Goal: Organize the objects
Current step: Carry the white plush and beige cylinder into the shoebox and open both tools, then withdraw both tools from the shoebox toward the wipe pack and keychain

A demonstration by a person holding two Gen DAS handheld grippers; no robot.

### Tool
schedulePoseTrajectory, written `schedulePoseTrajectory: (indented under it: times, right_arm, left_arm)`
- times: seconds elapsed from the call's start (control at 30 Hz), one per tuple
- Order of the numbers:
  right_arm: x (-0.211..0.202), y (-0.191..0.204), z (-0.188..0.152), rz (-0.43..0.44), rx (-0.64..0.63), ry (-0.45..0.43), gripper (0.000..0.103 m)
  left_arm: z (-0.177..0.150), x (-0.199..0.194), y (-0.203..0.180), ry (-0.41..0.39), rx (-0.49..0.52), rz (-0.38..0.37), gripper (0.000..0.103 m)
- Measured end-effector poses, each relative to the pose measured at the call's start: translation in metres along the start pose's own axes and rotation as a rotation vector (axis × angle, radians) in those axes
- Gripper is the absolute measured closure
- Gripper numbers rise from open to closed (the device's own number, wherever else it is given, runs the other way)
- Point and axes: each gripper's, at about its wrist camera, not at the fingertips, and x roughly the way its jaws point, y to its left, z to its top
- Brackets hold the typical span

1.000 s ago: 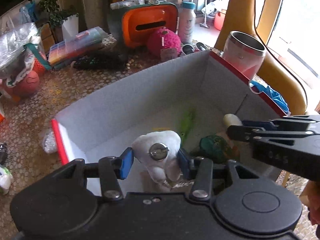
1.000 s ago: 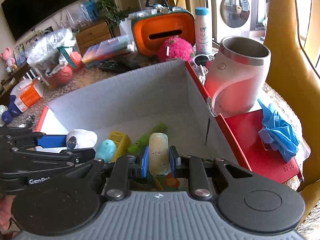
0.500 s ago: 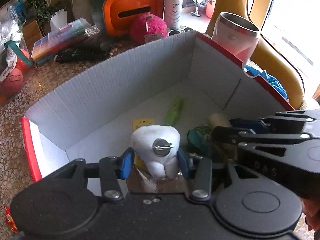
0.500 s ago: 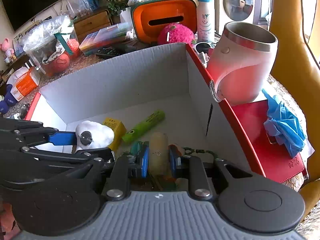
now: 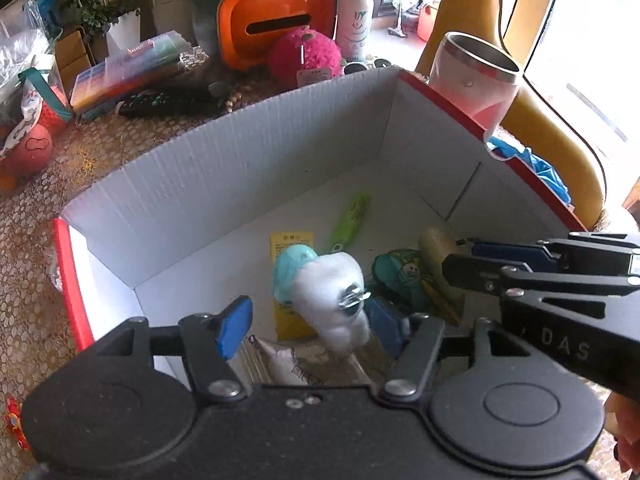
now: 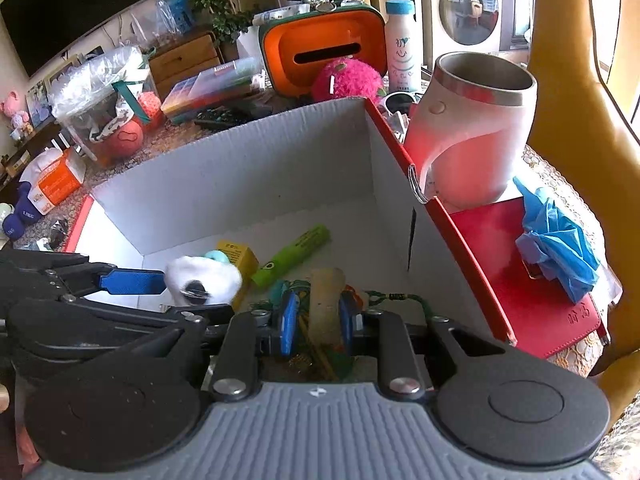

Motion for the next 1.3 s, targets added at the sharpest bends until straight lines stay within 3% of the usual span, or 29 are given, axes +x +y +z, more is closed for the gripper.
schedulePoseTrajectory:
  times: [0.8, 0.87, 0.93, 1.17, 1.3]
  right_arm:
    - [-0.079, 0.036, -0.017, 0.07, -0.016, -0.098, 0.072]
    - [-0.086, 0.041, -0.02, 0.074, -0.018, -0.108, 0.066]
    - [-0.094, 0.047, -0.022, 0.075, -0.024, -0.126, 0.052]
    - [-0.113, 0.074, -0.036, 0.116, -0.055, -0.144, 0.05]
    - [-0.122, 0.095, -0.046, 0.137, -0.092, -0.147, 0.041]
  left_arm:
    - [-0.033, -0.097, 0.022, -0.14, -0.007, -0.058, 0.034]
    - [-0.037, -0.105, 0.028, -0.149, -0.013, -0.06, 0.032]
    - [-0.043, -0.115, 0.035, -0.159, -0.02, -0.065, 0.031]
    - [-0.069, -0.145, 0.062, -0.181, -0.062, -0.051, 0.027]
    - [-0.084, -0.16, 0.078, -0.2, -0.08, -0.041, 0.024]
